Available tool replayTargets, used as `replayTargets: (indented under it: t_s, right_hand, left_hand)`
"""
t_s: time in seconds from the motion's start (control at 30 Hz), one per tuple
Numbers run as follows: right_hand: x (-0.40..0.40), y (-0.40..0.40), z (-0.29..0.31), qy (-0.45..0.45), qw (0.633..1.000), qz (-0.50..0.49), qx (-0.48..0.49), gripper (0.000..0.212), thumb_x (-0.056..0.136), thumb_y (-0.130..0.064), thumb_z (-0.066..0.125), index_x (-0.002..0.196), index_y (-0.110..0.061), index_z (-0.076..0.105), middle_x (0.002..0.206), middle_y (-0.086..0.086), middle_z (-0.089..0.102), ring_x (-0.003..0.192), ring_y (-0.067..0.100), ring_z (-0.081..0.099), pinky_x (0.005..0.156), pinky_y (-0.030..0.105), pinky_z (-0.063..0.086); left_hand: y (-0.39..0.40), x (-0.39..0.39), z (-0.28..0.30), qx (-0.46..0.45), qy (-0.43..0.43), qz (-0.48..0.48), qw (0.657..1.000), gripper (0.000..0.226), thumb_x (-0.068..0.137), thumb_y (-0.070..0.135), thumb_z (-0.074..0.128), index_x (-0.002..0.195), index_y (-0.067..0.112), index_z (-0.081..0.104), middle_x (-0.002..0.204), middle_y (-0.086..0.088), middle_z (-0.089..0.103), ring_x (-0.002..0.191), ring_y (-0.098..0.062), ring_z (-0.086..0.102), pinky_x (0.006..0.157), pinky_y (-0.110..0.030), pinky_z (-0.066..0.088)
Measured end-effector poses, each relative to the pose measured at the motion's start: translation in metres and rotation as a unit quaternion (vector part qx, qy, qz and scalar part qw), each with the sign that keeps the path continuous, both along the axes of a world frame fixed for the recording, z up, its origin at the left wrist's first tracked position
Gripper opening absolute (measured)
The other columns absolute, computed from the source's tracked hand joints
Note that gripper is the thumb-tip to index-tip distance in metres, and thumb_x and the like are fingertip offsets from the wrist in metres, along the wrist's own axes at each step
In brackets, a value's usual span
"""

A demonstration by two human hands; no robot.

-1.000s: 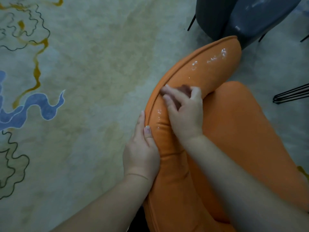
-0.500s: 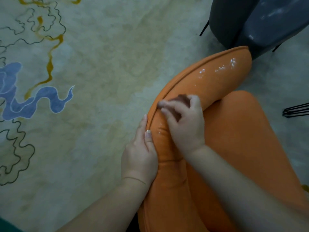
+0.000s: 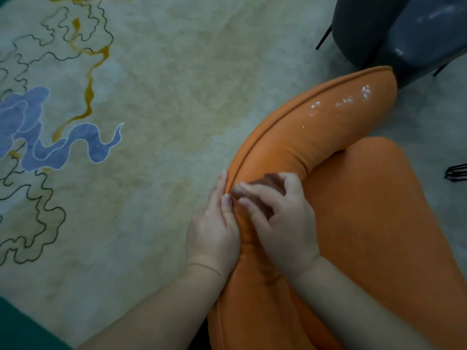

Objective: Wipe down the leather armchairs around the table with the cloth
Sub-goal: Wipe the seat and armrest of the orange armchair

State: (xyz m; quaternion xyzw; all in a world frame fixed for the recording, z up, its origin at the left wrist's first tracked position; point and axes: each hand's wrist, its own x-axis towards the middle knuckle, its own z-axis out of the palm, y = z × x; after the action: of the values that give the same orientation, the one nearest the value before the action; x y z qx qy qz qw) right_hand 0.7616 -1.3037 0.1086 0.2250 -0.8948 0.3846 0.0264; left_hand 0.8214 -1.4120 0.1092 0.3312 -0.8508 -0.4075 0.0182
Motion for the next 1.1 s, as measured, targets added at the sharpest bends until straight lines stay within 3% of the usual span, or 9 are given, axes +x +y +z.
replayTargets:
  t_s: [0.07,0.17,0.23,0.33,0.47,0.67,0.83,0.97,1.1]
  right_hand:
    - [0.007,0.004,0.001,0.004,1.0,0.018,0.003,0.029,0.084,-0.045,0.061,0.105,-0.029,0.074,0.108,0.005,0.056,0.099,0.015,0.059,0.073,0.024,0.051]
    - [-0.01,0.001,0.005,0.032,0.999,0.031,0.021,0.023,0.084,-0.04,0.069,0.101,-0.027,0.076,0.105,0.01,0.059,0.096,0.023,0.063,0.07,0.033,0.055]
    - [-0.022,-0.004,0.005,0.034,0.999,0.0,0.024,0.021,0.085,-0.038,0.07,0.101,-0.026,0.076,0.103,0.012,0.059,0.097,0.029,0.062,0.072,0.043,0.054]
    - [-0.006,-0.005,0.003,0.024,0.997,-0.038,0.057,0.033,0.085,-0.048,0.062,0.113,-0.033,0.071,0.111,0.01,0.056,0.105,0.03,0.057,0.077,0.046,0.05]
    - [0.029,0.015,-0.005,-0.003,1.0,-0.015,0.003,0.032,0.086,-0.044,0.059,0.114,-0.031,0.071,0.11,0.009,0.054,0.103,0.028,0.057,0.08,0.048,0.051]
    - [-0.009,-0.006,-0.009,0.015,0.997,-0.049,-0.052,0.02,0.082,-0.031,0.074,0.1,-0.024,0.077,0.107,0.014,0.054,0.101,0.027,0.059,0.084,0.04,0.052]
    - [-0.043,-0.012,-0.009,-0.038,0.993,-0.095,-0.055,0.02,0.084,-0.03,0.073,0.103,-0.03,0.075,0.114,0.006,0.05,0.112,0.014,0.054,0.096,0.03,0.046]
    - [0.024,0.013,-0.011,-0.029,0.996,-0.048,-0.064,0.023,0.084,-0.04,0.066,0.105,-0.033,0.073,0.11,0.001,0.052,0.106,0.011,0.057,0.089,0.021,0.049]
    - [0.003,0.0,-0.014,0.01,0.996,-0.064,-0.057,0.019,0.082,-0.035,0.073,0.097,-0.024,0.077,0.105,0.01,0.055,0.101,0.017,0.058,0.083,0.028,0.052]
  left_hand:
    - [0.0,0.001,-0.001,0.006,-0.002,0.001,1.0,0.047,0.096,0.042,0.023,0.141,0.052,0.032,0.116,-0.008,0.067,0.097,-0.031,0.063,0.078,-0.035,0.047]
    - [0.0,0.001,-0.001,0.006,0.007,-0.001,1.0,0.049,0.094,0.043,0.023,0.141,0.047,0.035,0.126,-0.003,0.063,0.105,-0.029,0.061,0.082,-0.033,0.046]
    - [0.001,0.0,0.0,0.003,0.012,-0.002,1.0,0.054,0.09,0.046,0.022,0.142,0.045,0.036,0.131,0.0,0.06,0.11,-0.027,0.059,0.084,-0.03,0.044]
    - [-0.001,0.0,-0.002,0.004,0.015,-0.001,1.0,0.055,0.089,0.045,0.022,0.142,0.044,0.037,0.132,0.0,0.06,0.113,-0.025,0.058,0.084,-0.025,0.041]
    - [-0.001,0.001,-0.004,0.001,0.017,-0.003,1.0,0.054,0.089,0.046,0.023,0.142,0.045,0.036,0.122,-0.006,0.065,0.106,-0.028,0.059,0.081,-0.027,0.041]
    - [0.0,-0.001,-0.002,-0.003,0.026,-0.003,1.0,0.055,0.089,0.044,0.023,0.142,0.041,0.038,0.127,-0.006,0.062,0.11,-0.03,0.058,0.086,-0.032,0.044]
    - [0.001,0.0,-0.002,-0.01,0.032,-0.007,0.999,0.055,0.09,0.044,0.023,0.143,0.04,0.038,0.13,-0.004,0.061,0.112,-0.028,0.057,0.088,-0.031,0.043]
    - [-0.001,0.0,-0.003,-0.008,0.032,-0.007,0.999,0.056,0.089,0.044,0.024,0.143,0.04,0.038,0.128,-0.007,0.061,0.113,-0.029,0.056,0.089,-0.032,0.043]
    - [0.0,-0.001,-0.004,-0.018,0.037,-0.003,0.999,0.054,0.09,0.044,0.025,0.142,0.039,0.04,0.127,-0.007,0.062,0.11,-0.03,0.058,0.087,-0.032,0.044]
